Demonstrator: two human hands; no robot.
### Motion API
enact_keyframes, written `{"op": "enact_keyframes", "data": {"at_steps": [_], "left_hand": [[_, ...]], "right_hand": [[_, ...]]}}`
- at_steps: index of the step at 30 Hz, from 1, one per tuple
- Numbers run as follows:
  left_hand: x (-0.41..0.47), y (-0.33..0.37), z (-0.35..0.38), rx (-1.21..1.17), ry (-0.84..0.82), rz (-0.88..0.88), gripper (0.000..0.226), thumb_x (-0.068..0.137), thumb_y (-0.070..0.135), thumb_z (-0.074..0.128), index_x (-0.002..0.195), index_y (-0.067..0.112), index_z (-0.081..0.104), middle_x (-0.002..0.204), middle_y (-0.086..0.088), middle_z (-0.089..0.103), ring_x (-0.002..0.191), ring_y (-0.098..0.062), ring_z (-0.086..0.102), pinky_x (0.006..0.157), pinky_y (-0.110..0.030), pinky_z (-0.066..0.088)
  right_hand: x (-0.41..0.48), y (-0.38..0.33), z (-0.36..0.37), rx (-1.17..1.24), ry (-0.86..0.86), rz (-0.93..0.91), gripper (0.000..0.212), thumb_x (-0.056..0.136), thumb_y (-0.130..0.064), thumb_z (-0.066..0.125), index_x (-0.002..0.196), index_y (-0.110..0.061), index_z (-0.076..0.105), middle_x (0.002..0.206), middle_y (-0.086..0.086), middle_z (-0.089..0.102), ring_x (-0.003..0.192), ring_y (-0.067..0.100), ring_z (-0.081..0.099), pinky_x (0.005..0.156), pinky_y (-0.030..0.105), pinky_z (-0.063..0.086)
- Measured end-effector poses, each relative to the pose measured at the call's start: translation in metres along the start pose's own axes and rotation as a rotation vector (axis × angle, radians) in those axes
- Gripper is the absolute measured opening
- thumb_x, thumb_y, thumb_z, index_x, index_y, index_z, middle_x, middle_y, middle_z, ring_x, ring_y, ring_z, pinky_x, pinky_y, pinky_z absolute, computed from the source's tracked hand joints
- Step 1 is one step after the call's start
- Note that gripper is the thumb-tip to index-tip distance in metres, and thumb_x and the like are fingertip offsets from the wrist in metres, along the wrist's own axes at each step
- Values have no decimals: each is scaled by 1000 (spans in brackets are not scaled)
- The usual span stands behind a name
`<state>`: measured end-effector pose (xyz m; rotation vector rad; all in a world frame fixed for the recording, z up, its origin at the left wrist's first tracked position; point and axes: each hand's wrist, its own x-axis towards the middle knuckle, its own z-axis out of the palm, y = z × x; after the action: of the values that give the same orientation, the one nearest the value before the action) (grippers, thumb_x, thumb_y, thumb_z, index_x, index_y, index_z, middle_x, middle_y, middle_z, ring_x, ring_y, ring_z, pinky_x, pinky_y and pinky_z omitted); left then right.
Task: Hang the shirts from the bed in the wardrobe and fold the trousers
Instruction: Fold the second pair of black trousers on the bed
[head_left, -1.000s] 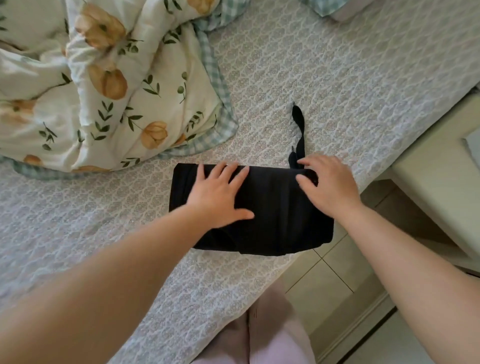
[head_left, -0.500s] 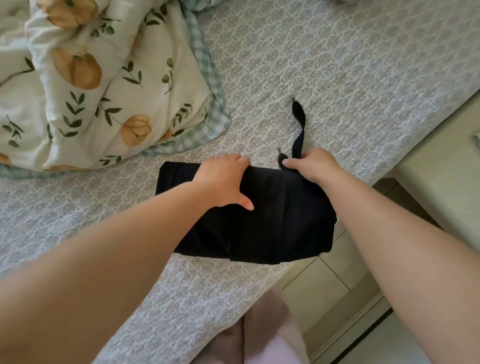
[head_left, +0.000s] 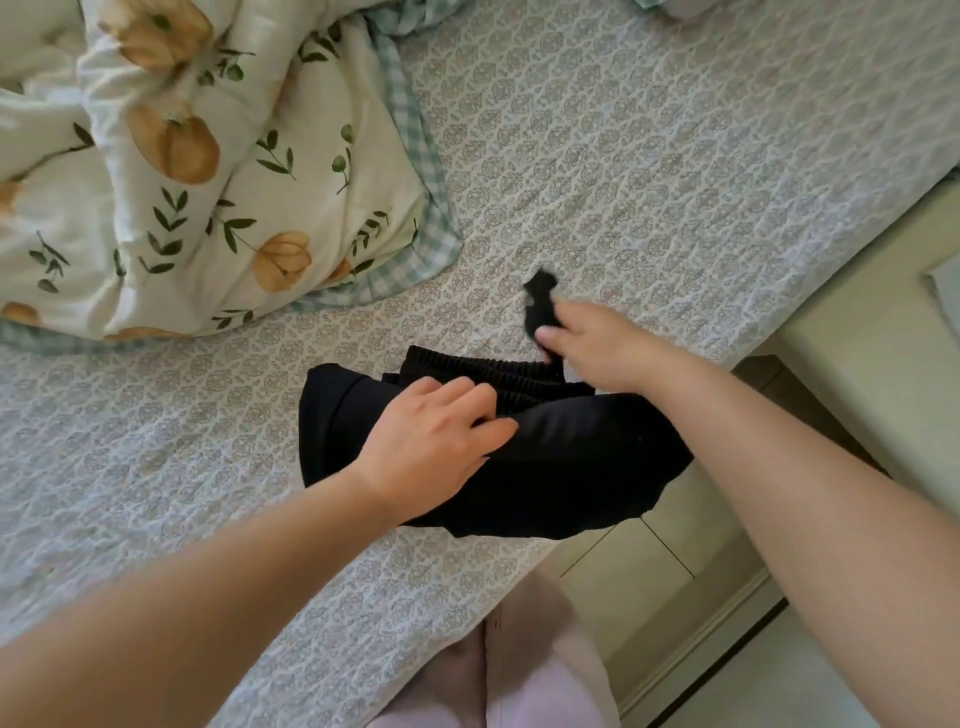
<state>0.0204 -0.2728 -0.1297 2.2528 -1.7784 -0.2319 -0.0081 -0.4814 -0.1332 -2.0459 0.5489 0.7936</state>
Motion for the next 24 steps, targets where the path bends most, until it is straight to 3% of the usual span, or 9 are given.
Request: {"op": "enact_keyframes", "data": {"at_steps": [6, 10, 12, 14, 15, 16, 18, 20, 24], "left_hand": [[-16, 18, -8, 59, 91, -7, 22, 84, 22, 52, 84, 20, 74, 71, 1, 59, 60, -17, 56, 51, -28, 41], [-21, 23, -9, 76, 127, -27, 22, 85, 19, 52, 82, 21, 74, 73, 2, 62, 64, -16, 59, 53, -28, 43], [-23, 24, -8, 82, 147, -28, 21, 85, 19, 53, 81, 21, 74, 72, 3, 61, 63, -16, 58, 53, -28, 43], [-24, 27, -6, 73, 157, -15, 20, 86, 19, 54, 79, 21, 73, 69, 3, 59, 60, -16, 55, 53, -29, 42], [-25, 27, -5, 67, 155, -9, 19, 86, 19, 55, 80, 21, 73, 69, 3, 58, 60, -16, 55, 53, -29, 41], [-27, 27, -3, 64, 146, -9, 15, 85, 21, 58, 82, 21, 73, 70, 3, 59, 61, -16, 54, 53, -29, 41], [-30, 25, 0, 62, 94, -39, 11, 80, 28, 67, 86, 21, 72, 75, 2, 60, 65, -17, 56, 55, -30, 42], [-32, 20, 3, 53, 24, -111, 23, 73, 36, 75, 88, 20, 71, 79, 2, 60, 69, -18, 58, 58, -30, 44], [-30, 12, 6, 7, -7, -262, 30, 69, 36, 81, 92, 19, 70, 82, 2, 63, 73, -20, 61, 65, -33, 49]], "right_hand": [[-9, -37, 36, -403, -486, -131, 27, 99, -22, 43, 121, -13, 54, 119, 7, 56, 114, 25, 51, 80, 24, 34], [-9, -43, 48, -316, -501, -158, 37, 99, -21, 39, 134, -16, 49, 135, 2, 51, 124, 20, 46, 95, 24, 35], [-9, -41, 53, -341, -517, -133, 32, 99, -17, 39, 126, -14, 57, 123, 2, 59, 106, 16, 54, 81, 18, 37], [-7, -38, 58, -399, -612, -86, 27, 97, -14, 42, 113, -11, 63, 90, -4, 62, 74, 9, 52, 57, 11, 37], [-5, -37, 58, -394, -617, -74, 27, 96, -14, 44, 111, -12, 65, 82, -9, 59, 69, 5, 50, 51, 7, 36], [-4, -35, 57, -344, -584, -62, 27, 95, -16, 46, 111, -14, 67, 84, -11, 61, 71, 4, 51, 53, 6, 37], [0, -27, 52, -188, -426, -54, 25, 94, -21, 51, 112, -19, 69, 102, -9, 67, 88, 5, 57, 73, 12, 41], [0, -18, 46, -79, -247, -74, 21, 92, -24, 56, 107, -22, 71, 109, -6, 68, 97, 7, 59, 83, 19, 41], [-1, -4, 37, 167, -30, -43, 14, 91, -20, 58, 89, -26, 70, 96, -3, 71, 78, 5, 64, 67, 16, 45]]}}
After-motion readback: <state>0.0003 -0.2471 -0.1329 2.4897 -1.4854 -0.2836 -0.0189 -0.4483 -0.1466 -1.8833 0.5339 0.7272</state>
